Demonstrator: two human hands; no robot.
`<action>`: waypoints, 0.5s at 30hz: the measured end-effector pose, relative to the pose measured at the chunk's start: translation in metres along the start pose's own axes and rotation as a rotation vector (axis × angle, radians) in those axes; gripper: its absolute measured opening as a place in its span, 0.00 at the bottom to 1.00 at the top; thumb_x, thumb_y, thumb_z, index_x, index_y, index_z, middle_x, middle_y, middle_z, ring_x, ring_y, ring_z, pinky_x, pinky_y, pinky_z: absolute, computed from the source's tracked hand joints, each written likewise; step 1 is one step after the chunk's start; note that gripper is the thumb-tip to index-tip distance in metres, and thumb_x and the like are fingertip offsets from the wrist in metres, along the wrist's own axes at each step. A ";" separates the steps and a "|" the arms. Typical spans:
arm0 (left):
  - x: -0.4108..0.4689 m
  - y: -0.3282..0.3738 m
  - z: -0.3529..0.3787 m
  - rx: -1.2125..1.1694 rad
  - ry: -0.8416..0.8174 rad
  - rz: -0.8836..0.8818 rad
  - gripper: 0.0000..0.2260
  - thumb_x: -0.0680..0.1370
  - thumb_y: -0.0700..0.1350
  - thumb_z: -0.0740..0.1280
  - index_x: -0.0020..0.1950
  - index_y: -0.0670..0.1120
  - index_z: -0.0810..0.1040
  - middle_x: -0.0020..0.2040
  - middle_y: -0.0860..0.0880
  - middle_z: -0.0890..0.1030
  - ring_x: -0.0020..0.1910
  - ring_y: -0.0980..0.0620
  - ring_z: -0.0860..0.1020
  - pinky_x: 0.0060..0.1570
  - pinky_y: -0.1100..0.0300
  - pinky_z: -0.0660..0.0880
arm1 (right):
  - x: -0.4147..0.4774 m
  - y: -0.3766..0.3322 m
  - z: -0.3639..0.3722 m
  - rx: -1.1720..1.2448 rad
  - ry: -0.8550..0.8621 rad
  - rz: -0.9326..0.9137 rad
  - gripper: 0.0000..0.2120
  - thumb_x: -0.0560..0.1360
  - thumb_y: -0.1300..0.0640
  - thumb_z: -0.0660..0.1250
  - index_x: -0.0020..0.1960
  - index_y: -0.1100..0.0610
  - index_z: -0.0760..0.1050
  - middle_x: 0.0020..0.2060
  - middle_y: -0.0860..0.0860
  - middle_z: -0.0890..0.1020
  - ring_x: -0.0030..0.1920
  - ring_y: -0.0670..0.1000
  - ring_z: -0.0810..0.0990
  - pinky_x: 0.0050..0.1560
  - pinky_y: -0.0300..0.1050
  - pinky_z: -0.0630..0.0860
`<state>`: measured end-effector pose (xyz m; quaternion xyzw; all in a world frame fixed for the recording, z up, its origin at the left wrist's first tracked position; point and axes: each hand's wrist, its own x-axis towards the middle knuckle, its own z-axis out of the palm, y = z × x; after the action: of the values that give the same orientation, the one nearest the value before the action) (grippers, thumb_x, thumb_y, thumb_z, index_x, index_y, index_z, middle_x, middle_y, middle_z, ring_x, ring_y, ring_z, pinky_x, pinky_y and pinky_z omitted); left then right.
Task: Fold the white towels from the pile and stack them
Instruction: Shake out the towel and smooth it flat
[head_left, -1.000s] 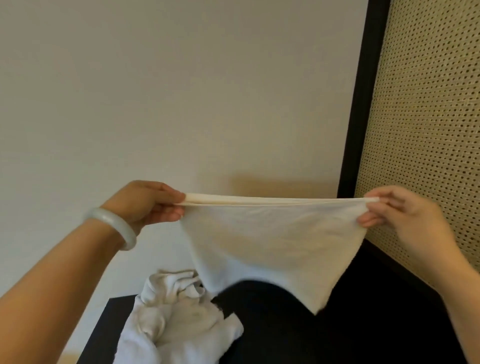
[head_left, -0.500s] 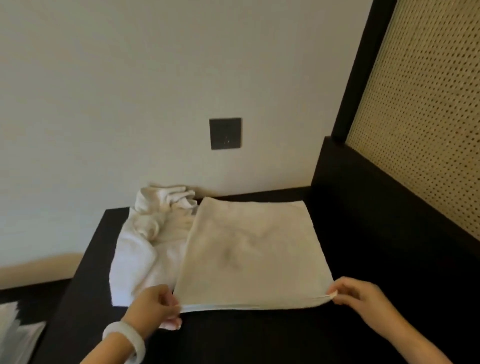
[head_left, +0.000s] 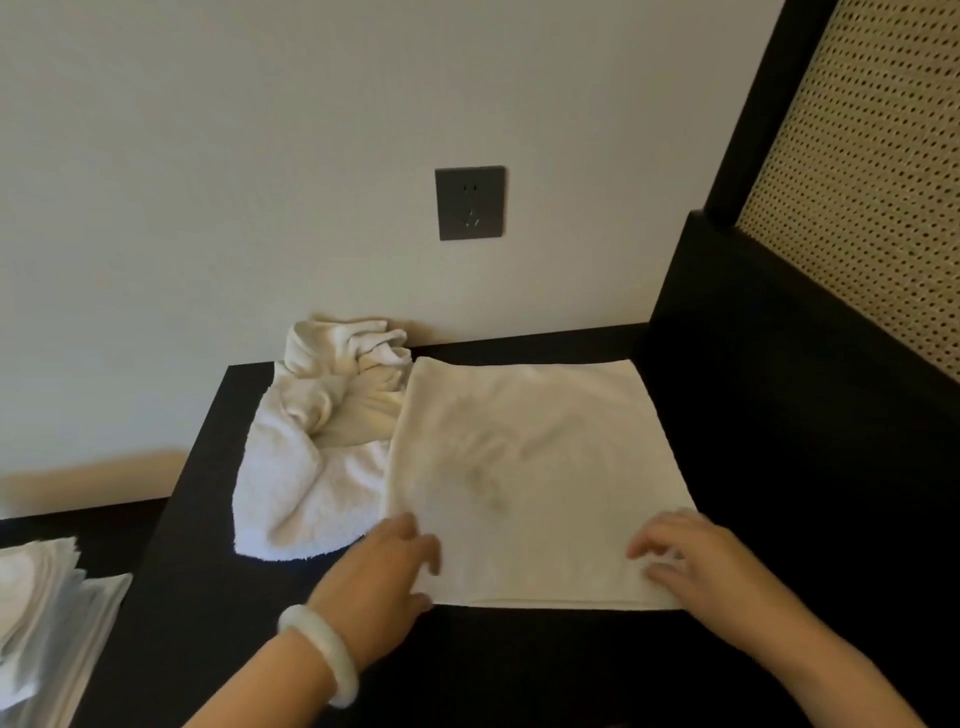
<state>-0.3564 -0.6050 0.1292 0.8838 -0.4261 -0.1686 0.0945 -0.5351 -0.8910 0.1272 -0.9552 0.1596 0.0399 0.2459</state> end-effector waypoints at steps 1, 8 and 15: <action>0.005 0.008 0.005 -0.043 -0.001 0.084 0.11 0.77 0.51 0.69 0.58 0.56 0.74 0.57 0.59 0.69 0.57 0.59 0.70 0.60 0.64 0.69 | 0.004 -0.012 0.010 0.005 -0.045 -0.054 0.08 0.75 0.57 0.71 0.48 0.44 0.78 0.47 0.38 0.76 0.52 0.35 0.72 0.56 0.29 0.67; 0.027 0.011 0.039 -0.102 0.009 0.259 0.09 0.81 0.47 0.63 0.60 0.50 0.74 0.57 0.56 0.71 0.57 0.57 0.69 0.58 0.66 0.67 | -0.005 -0.014 0.046 -0.062 -0.025 -0.103 0.08 0.79 0.56 0.65 0.49 0.44 0.68 0.49 0.36 0.67 0.52 0.34 0.67 0.53 0.29 0.69; 0.025 0.009 0.040 -0.070 0.092 0.318 0.09 0.83 0.48 0.57 0.58 0.48 0.75 0.55 0.54 0.72 0.53 0.56 0.69 0.55 0.66 0.67 | -0.011 -0.015 0.053 -0.066 0.081 -0.089 0.10 0.82 0.58 0.61 0.44 0.47 0.67 0.44 0.38 0.68 0.47 0.39 0.70 0.49 0.36 0.71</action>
<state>-0.3639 -0.6313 0.0898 0.8080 -0.5498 -0.1258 0.1702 -0.5410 -0.8500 0.0894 -0.9699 0.1252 -0.0044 0.2089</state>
